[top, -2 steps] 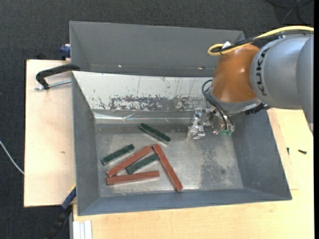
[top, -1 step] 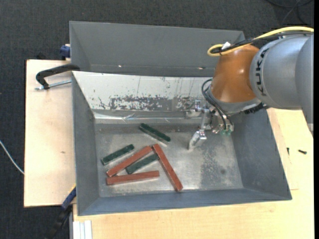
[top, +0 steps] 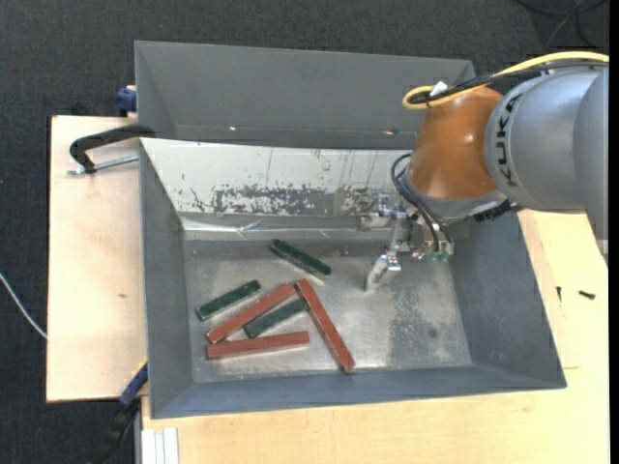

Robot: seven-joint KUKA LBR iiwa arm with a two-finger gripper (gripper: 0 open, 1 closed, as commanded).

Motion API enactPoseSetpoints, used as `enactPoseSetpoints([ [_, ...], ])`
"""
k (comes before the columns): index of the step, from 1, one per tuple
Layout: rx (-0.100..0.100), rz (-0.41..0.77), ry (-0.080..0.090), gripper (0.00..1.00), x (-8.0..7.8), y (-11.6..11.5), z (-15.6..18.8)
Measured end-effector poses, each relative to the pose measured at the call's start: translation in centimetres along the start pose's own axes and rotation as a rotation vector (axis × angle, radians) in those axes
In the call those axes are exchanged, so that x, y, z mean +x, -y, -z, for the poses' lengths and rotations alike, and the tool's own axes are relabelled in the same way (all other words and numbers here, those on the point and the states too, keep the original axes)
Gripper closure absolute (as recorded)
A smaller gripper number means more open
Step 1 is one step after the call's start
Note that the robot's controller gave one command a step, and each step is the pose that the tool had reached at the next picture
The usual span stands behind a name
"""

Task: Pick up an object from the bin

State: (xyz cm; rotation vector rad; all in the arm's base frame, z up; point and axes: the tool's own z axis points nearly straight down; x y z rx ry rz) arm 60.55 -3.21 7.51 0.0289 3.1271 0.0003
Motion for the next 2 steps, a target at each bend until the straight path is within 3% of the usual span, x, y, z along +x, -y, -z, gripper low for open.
enactPoseSetpoints([
  [1,-0.003,-0.04,-0.016,1.0,0.75,-6.51,0.42],
  [2,-0.003,-0.04,-0.015,1.0,0.74,-6.51,0.42],
])
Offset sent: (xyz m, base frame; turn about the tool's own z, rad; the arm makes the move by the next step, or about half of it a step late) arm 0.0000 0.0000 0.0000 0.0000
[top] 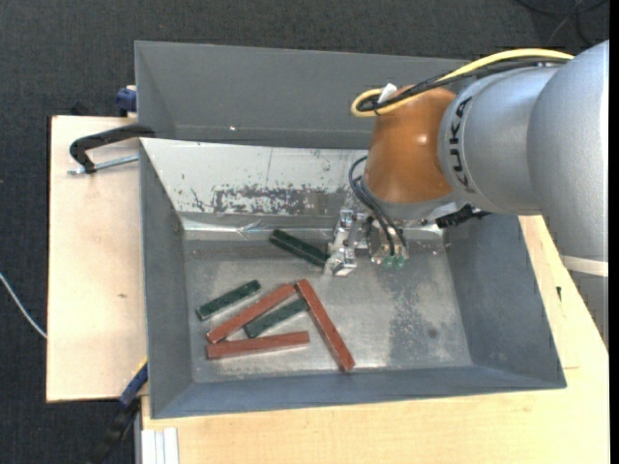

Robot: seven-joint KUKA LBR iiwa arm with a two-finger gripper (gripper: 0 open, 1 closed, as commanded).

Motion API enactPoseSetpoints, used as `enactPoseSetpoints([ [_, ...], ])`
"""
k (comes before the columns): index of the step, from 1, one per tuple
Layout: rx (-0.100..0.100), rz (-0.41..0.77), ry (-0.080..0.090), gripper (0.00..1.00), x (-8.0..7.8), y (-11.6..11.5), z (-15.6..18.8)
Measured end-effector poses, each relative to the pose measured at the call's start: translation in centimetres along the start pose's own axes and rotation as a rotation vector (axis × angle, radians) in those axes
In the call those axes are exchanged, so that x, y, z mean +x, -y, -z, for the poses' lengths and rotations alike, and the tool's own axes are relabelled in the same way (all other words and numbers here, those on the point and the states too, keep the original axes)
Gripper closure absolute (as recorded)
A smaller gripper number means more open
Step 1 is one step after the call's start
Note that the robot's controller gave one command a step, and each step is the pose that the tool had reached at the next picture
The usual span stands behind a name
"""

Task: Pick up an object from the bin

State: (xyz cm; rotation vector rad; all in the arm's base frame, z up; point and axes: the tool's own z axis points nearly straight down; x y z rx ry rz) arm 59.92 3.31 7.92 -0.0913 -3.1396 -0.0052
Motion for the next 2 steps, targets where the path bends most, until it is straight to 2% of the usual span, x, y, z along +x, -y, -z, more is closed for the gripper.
enactPoseSetpoints([
  [1,0.003,0.024,0.001,1.0,0.2,0.4,4.9],
  [2,0.002,0.083,0.007,1.0,1.5,1.0,13.6],
])
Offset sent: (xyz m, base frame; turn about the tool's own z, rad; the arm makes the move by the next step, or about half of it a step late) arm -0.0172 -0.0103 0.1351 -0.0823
